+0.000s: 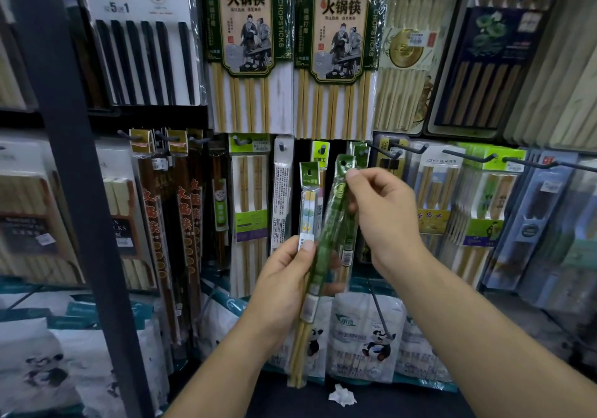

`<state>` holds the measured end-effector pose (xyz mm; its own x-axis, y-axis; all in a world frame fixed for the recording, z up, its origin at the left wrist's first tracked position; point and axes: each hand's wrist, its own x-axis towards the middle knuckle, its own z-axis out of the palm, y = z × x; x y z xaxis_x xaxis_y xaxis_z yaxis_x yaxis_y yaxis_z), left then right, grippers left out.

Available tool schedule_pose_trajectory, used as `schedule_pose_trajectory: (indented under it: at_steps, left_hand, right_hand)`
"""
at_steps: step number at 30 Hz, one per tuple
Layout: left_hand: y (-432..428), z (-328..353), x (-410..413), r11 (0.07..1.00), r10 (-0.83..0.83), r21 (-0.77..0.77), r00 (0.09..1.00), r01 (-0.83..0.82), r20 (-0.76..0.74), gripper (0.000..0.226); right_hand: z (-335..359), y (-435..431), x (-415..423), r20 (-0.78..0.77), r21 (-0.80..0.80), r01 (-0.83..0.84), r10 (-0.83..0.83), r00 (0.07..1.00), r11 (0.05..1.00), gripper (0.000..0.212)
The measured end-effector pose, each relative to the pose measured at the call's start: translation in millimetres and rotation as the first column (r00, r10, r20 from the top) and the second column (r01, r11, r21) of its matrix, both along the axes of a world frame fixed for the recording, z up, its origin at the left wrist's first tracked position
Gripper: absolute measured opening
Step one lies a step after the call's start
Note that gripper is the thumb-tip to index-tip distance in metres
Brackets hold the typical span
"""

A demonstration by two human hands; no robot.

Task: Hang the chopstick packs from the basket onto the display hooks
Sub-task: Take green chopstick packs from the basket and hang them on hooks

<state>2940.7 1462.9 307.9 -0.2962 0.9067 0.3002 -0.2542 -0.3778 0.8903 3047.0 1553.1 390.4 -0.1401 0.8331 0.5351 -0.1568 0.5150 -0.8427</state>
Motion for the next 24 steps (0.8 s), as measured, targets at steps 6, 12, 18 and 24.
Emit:
schedule_pose_trajectory:
  at_steps: [6,12,18,24]
  left_hand:
    - [1.0,-3.0,-6.3,0.992,0.113,-0.044,0.989,-0.118,-0.099,0.034]
    - [1.3,-2.8,-5.2,0.992,0.103,-0.052,0.983,-0.113,-0.154,0.033]
    - [1.5,-2.6,-4.5,0.993,0.086,-0.062,0.984,-0.097,-0.154,0.033]
    - [0.0,-3.4,-3.4,0.993,0.083,-0.069,0.983,-0.095,-0.162,0.034]
  right_hand:
    - [14.7,12.9,7.1,-0.050,-0.034,0.107,-0.109,0.993,0.994,0.033]
    - [16.2,21.9,6.7,-0.020,-0.017,0.159,-0.159,0.987,0.987,0.038]
    - [14.0,25.3,6.6,-0.016,-0.010,0.166,-0.167,0.986,0.986,0.038]
    - [11.3,29.8,6.4,0.001,-0.019,0.178,-0.178,0.984,0.984,0.034]
